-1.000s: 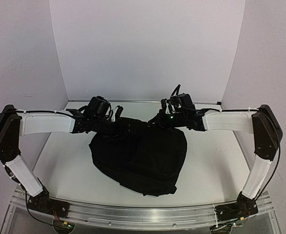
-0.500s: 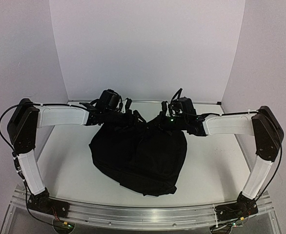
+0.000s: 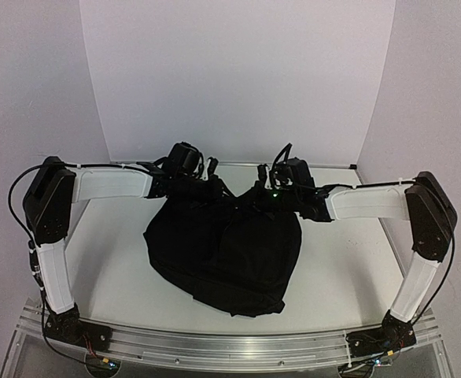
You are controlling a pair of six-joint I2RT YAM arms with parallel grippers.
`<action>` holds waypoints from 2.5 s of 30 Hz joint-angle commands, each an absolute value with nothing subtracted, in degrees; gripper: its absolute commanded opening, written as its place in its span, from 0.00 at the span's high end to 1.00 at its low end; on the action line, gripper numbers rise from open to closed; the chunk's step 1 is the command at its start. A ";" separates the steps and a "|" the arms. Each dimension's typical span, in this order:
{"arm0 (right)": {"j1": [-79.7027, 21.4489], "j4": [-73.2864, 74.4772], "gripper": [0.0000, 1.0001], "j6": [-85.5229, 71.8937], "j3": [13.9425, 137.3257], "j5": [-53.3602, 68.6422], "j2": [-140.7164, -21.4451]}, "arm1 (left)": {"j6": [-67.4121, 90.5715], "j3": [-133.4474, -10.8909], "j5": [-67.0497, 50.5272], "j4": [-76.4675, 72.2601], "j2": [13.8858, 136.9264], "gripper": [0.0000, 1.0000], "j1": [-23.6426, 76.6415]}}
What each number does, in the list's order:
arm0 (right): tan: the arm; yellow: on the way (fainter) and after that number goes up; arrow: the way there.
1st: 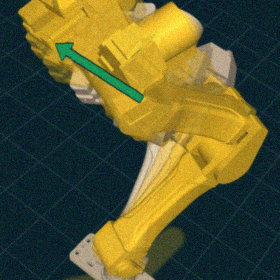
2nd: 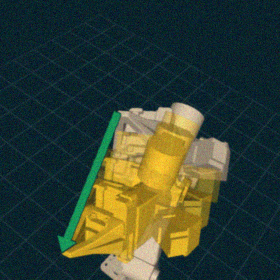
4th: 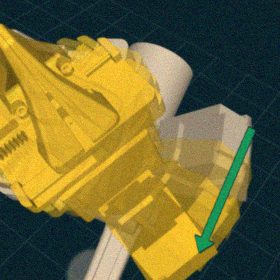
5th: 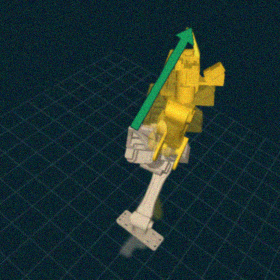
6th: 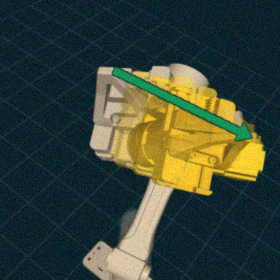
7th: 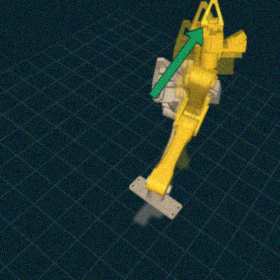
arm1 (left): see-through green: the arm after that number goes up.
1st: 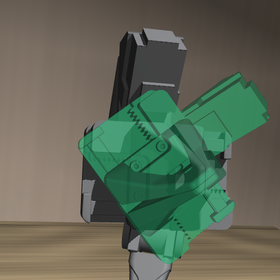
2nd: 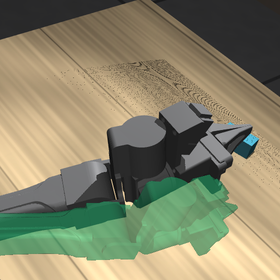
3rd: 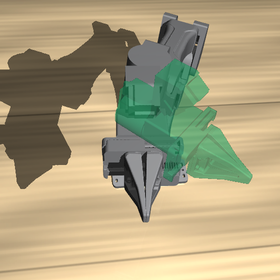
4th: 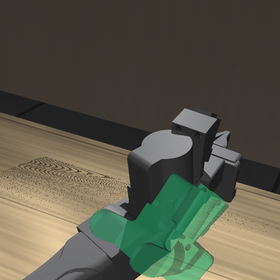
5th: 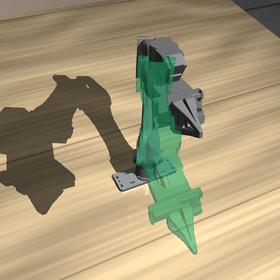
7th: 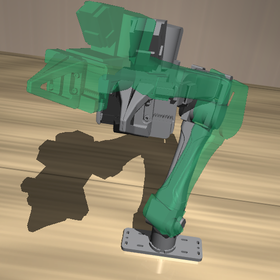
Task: Pack the student bag
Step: Zip the student bag at the center of the board.
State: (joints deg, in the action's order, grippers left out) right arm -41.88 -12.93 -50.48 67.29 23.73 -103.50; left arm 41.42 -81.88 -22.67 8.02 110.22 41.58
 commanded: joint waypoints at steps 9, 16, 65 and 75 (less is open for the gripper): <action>-43.03 -14.42 1.00 -50.36 68.15 25.84 -103.69 | 41.73 -86.45 -27.39 5.16 113.13 0.84 41.75; -44.43 -14.15 1.00 -50.46 68.26 25.37 -102.56 | 42.27 -86.27 -25.16 4.30 113.41 0.99 40.93; -55.14 -11.03 1.00 -51.50 59.30 16.68 -95.00 | 30.24 -83.62 -29.81 16.91 107.29 0.47 44.16; -55.79 -11.07 1.00 -50.44 58.87 19.79 -93.45 | 32.68 -84.23 -24.54 16.81 109.95 0.65 44.43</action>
State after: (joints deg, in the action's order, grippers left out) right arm -54.57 -9.85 -51.64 59.33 16.33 -96.35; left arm 31.57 -81.95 -27.96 15.57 109.25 43.95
